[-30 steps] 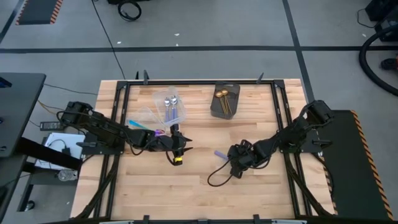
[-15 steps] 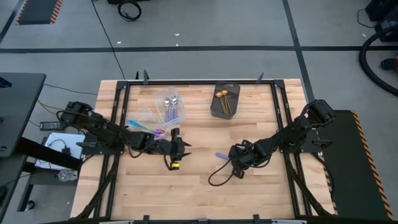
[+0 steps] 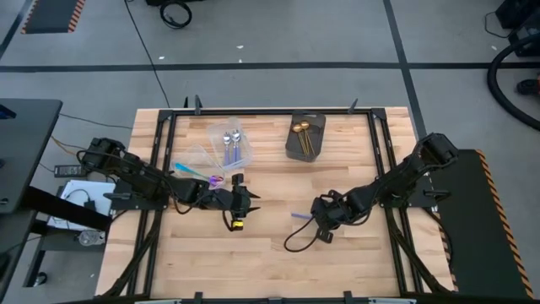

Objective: Sort silverware by color (type)
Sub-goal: Put the purple spoon into the right transparent bin

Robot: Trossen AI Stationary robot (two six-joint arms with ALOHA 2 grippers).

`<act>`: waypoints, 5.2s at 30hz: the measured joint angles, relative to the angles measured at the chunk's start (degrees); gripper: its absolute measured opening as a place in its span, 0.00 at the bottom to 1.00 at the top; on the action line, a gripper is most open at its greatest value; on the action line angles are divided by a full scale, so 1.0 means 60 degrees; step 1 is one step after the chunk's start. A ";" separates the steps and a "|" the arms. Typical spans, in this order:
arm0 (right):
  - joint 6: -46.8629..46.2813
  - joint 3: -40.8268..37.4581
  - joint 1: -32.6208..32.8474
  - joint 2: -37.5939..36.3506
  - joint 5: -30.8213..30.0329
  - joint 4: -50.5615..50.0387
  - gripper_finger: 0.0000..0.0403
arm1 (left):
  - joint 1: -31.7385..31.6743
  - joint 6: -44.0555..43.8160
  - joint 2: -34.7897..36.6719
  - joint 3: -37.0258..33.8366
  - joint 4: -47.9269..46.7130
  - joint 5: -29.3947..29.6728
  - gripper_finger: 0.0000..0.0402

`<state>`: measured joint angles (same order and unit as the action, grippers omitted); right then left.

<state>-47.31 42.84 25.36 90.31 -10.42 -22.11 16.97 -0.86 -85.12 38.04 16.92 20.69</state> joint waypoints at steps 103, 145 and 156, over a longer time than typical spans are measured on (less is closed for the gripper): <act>0.3624 -0.0985 -0.0291 -0.0572 -0.4858 0.5582 0.53 | -0.0452 -0.1809 -0.0090 0.2311 -0.5068 0.3219 0.09; 0.4168 -0.0981 -0.0310 0.0323 -0.4795 0.6576 0.53 | -0.3612 -0.3475 0.0838 0.2022 -0.9188 0.4028 0.09; 0.4245 -0.0974 -0.0184 0.0323 -0.4753 0.6744 0.53 | -0.5054 -0.1740 -0.0258 0.2025 -0.8167 0.2890 0.09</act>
<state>-21.85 36.99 24.26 92.25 -38.94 18.35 -13.35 -11.30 -86.67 50.19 -32.08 38.03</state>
